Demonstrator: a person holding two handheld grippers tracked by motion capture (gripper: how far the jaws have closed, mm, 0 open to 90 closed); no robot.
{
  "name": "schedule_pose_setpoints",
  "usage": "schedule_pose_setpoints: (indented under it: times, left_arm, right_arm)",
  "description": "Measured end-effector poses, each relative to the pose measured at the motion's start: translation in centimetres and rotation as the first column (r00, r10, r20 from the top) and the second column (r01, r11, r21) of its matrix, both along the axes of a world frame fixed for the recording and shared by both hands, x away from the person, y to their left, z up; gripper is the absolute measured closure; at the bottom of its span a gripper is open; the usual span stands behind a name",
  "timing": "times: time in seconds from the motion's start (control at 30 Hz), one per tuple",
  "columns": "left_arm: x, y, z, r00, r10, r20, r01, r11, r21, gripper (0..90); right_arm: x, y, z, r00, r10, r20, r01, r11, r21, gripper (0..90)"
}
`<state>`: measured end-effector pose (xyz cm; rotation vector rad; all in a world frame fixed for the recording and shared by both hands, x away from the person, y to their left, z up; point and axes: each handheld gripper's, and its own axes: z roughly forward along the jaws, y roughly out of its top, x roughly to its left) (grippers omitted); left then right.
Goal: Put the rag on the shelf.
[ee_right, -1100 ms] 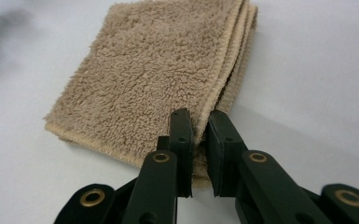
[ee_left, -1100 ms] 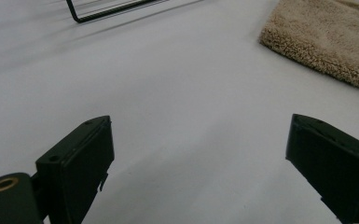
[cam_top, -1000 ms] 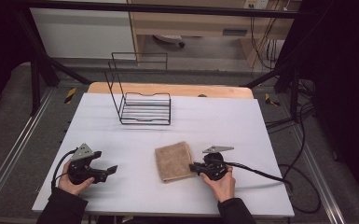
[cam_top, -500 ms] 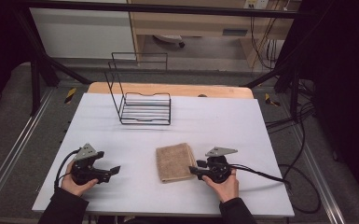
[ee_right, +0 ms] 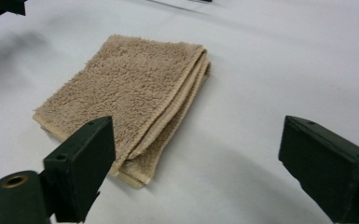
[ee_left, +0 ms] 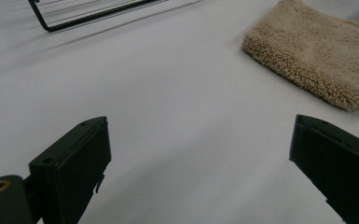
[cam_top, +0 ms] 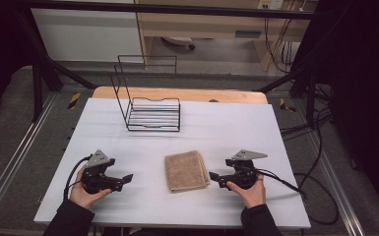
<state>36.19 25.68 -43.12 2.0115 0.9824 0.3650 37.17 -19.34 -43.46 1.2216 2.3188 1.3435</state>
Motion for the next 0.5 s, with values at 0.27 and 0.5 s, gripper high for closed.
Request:
schedule_pose_setpoints:
  times: [0.27,0.5]
  left_arm:
    - [0.7,-2.7,0.4,0.9996,-0.016,-0.024,0.016,0.9994,0.029,5.8]
    - [1.5,-5.1,0.9,0.9990,-0.033,-0.030,0.034,0.9987,0.037,6.1]
  right_arm:
    - [0.0,-1.0,0.2,0.9998,-0.018,0.008,0.018,1.000,0.011,6.0]
    - [0.0,-1.0,0.2,0.9998,-0.018,0.012,0.018,1.000,0.006,4.2]
